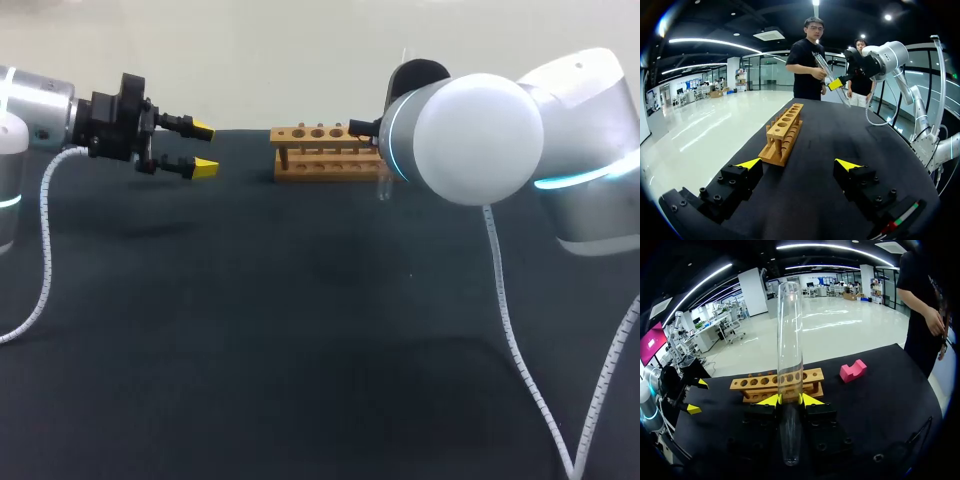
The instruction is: Grasp the test tube, adjust it, and insert it.
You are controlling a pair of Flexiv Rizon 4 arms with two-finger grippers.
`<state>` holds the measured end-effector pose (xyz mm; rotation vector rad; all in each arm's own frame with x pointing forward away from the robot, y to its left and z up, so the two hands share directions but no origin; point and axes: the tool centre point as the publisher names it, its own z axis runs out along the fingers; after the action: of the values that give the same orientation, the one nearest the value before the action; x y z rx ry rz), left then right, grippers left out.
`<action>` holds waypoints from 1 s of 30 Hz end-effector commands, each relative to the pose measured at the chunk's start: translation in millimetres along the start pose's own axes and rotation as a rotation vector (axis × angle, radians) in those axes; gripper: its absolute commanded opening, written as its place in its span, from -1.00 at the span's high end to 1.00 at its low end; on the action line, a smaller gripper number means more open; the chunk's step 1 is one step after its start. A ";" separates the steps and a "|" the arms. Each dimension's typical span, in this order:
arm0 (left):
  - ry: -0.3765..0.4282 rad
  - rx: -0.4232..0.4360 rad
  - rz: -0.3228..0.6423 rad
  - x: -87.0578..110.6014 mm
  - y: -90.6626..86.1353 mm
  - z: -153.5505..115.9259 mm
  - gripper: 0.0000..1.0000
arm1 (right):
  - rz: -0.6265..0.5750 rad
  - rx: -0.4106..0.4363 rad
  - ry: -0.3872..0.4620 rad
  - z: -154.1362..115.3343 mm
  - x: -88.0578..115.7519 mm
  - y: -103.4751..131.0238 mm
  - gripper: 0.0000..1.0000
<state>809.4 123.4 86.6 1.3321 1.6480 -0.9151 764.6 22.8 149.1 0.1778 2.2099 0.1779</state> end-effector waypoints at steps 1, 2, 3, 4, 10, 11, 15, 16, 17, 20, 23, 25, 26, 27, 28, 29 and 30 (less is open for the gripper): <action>-0.002 -0.001 0.002 0.8 -0.3 0.0 -1.00 | 0.000 0.001 -0.001 -0.5 0.3 -0.1 1.00; -0.002 -0.001 0.002 0.8 -0.3 0.0 -1.00 | 0.000 0.001 -0.001 -0.5 0.3 -0.1 1.00; -0.002 -0.001 0.002 0.8 -0.3 0.0 -1.00 | 0.000 0.001 -0.001 -0.5 0.3 -0.1 1.00; -0.002 -0.001 0.002 0.8 -0.3 0.0 -1.00 | 0.000 0.001 -0.001 -0.5 0.3 -0.1 1.00; -0.002 -0.001 0.002 0.8 -0.3 0.0 -1.00 | 0.000 0.001 -0.001 -0.5 0.3 -0.1 1.00; -0.002 -0.001 0.002 0.8 -0.3 0.0 -1.00 | 0.000 0.001 -0.001 -0.5 0.3 -0.1 1.00; -0.002 -0.001 0.002 0.8 -0.3 0.0 -1.00 | 0.001 0.001 -0.026 1.6 -0.4 -0.5 1.00; -0.002 -0.001 0.002 0.8 -0.3 0.0 -1.00 | 0.003 0.001 -0.037 2.6 -0.8 -1.1 1.00; -0.002 -0.001 0.002 0.8 -0.3 0.0 -1.00 | 0.006 0.002 -0.050 3.8 -1.3 -2.0 1.00; -0.002 -0.001 0.002 0.8 -0.3 0.0 -1.00 | 0.012 0.003 -0.090 5.5 -4.8 -4.2 1.00; -0.002 -0.001 0.002 0.8 -0.3 0.0 -1.00 | 0.011 0.006 -0.127 6.6 -9.3 -5.6 1.00; -0.002 -0.001 0.002 0.8 -0.3 0.0 -1.00 | 0.012 0.005 -0.151 7.0 -12.2 -5.9 1.00; -0.002 -0.001 0.002 0.8 -0.3 0.0 -1.00 | 0.007 0.005 -0.169 7.1 -14.2 -5.9 1.00; -0.002 -0.001 0.002 0.8 -0.3 0.0 -1.00 | 0.003 0.006 -0.183 6.9 -16.4 -5.8 1.00; -0.002 -0.001 0.002 0.8 -0.3 0.0 -1.00 | -0.003 0.008 -0.201 6.7 -18.6 -5.6 1.00; -0.002 -0.001 0.002 0.8 -0.3 0.0 -1.00 | -0.008 0.009 -0.216 6.6 -21.0 -5.3 1.00; -0.002 -0.001 0.002 0.8 -0.3 0.0 -1.00 | -0.012 0.011 -0.229 6.6 -23.3 -5.2 1.00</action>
<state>809.4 123.4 86.6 1.3321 1.6480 -0.9151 783.9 12.6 164.2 0.1806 2.0177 0.1337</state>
